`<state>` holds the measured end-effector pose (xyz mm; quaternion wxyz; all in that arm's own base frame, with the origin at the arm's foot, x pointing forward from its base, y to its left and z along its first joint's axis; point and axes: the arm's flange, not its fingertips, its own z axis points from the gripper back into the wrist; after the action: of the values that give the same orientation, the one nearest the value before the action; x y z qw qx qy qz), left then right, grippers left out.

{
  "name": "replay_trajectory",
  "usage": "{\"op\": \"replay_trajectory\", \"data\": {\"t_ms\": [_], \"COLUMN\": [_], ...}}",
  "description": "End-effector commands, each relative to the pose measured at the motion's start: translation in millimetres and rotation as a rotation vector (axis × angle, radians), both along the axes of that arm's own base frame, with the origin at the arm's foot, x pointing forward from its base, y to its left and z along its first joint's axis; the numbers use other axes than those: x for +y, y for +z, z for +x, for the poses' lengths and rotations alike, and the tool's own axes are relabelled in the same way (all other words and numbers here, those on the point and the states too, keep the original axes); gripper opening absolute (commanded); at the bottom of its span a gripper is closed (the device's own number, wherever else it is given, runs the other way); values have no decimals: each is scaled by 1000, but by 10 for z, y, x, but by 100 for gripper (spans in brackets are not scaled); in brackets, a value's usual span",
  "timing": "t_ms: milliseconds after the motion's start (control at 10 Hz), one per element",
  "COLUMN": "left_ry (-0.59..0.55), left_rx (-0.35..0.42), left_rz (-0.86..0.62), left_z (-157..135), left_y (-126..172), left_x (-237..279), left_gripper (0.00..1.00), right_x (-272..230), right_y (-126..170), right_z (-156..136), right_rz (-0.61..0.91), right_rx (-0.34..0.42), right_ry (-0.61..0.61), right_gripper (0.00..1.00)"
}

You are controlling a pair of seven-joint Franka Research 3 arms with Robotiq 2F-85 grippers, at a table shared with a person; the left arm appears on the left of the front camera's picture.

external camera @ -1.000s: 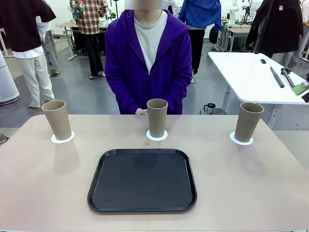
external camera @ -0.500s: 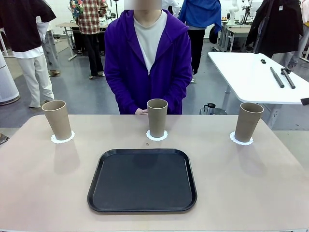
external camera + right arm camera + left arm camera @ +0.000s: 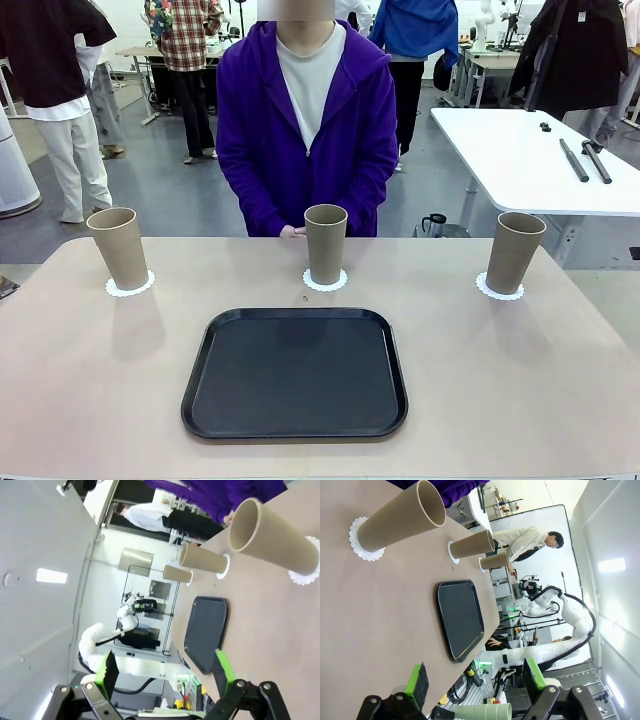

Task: Place coasters on the table and set cups on them.
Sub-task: Take one Reusable plastic cup from the Flat Tray and place it on a coaster set by the human.

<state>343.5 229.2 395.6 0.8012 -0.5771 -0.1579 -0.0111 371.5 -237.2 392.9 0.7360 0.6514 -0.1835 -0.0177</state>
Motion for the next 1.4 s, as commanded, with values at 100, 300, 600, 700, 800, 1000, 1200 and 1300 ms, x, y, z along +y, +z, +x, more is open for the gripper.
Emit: {"op": "replay_trajectory", "data": {"t_ms": [100, 300, 600, 700, 800, 1000, 1200, 1300], "left_ry": [7, 7, 7, 7, 7, 7, 7, 7], "left_rx": [-10, -10, -10, -10, -10, -10, -10, -10], "left_rz": [-5, -5, -5, -5, -5, -5, -5, -5], "left_z": [-11, -11, -11, -11, -11, -11, -11, -11], "left_y": [18, 18, 18, 18, 18, 18, 18, 18], "left_x": [6, 6, 6, 6, 6, 6, 6, 6], "left_gripper": [100, 100, 100, 100, 100, 100, 100, 100], "right_x": [25, 33, 44, 48, 50, 56, 56, 56], "right_y": [26, 19, 10, 5, 3, -15, -15, -15], "right_z": [146, 143, 116, 107, 98, 111, 111, 111], "right_rz": [-33, -56, -82, -86, -88, -67, -67, -67], "right_rx": [13, 17, 27, 26, 25, 20, 20, 20], "right_ry": [-4, 10, 30, 37, 44, 34, 34, 34], "right_gripper": [100, 100, 100, 100, 100, 100, 100, 100]}}
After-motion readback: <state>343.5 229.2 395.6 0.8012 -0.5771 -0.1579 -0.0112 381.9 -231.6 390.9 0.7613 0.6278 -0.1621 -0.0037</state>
